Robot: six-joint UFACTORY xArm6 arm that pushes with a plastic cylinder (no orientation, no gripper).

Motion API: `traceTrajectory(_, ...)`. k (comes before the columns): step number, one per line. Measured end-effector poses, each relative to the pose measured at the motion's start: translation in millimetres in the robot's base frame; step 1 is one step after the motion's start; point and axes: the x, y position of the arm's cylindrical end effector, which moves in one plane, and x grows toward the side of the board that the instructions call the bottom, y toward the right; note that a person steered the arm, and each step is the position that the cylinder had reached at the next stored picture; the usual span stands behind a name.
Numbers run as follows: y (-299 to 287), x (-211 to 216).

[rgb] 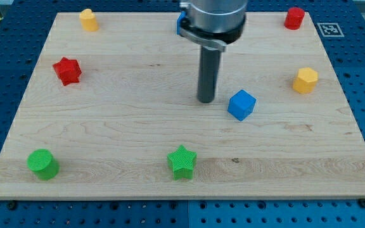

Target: Slide the blue cube closer to the blue triangle

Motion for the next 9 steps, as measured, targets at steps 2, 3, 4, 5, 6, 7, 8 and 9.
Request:
traceTrajectory(2, 0.7, 27.9)
traceTrajectory(3, 55.9, 62.3)
traceTrajectory(4, 110.5, 62.4)
traceTrajectory(5, 111.1, 62.4)
traceTrajectory(6, 110.5, 52.4)
traceTrajectory(7, 96.8, 40.8)
traceTrajectory(8, 77.3, 36.2)
traceTrajectory(9, 61.4, 25.4)
